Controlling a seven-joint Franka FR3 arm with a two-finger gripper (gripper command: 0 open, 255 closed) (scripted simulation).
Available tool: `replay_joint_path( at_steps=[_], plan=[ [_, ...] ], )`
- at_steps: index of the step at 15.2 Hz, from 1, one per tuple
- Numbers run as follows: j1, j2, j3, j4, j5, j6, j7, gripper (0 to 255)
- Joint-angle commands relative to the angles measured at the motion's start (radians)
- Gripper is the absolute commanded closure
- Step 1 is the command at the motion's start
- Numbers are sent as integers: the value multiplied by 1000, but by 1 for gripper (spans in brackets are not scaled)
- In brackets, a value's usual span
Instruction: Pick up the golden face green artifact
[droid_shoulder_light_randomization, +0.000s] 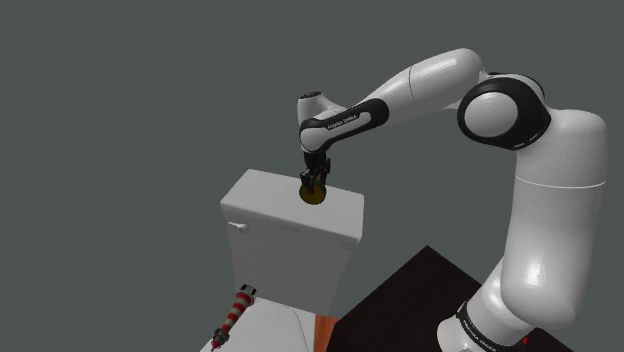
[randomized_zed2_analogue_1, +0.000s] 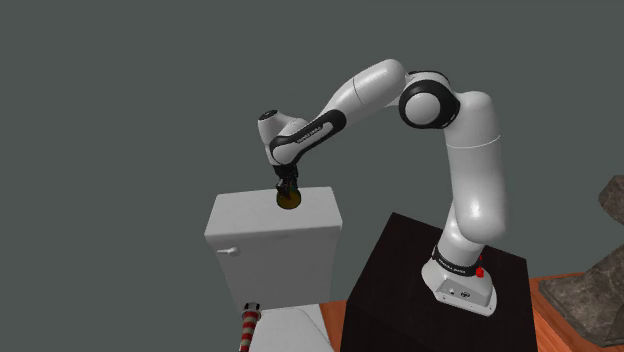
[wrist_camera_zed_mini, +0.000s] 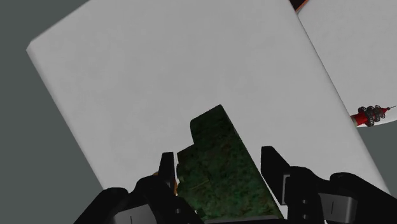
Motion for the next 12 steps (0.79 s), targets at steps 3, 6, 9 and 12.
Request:
replay_joint_path(
  at_steps=[3, 6, 9, 12],
  plan=[
    [0, 1, 0, -2, 0, 2, 0, 255],
    [0, 2, 0, -1, 0, 2, 0, 255],
    [0, 1, 0, -2, 0, 3, 0, 255],
    [0, -19, 1, 11, 3, -30, -6, 255]
  ],
)
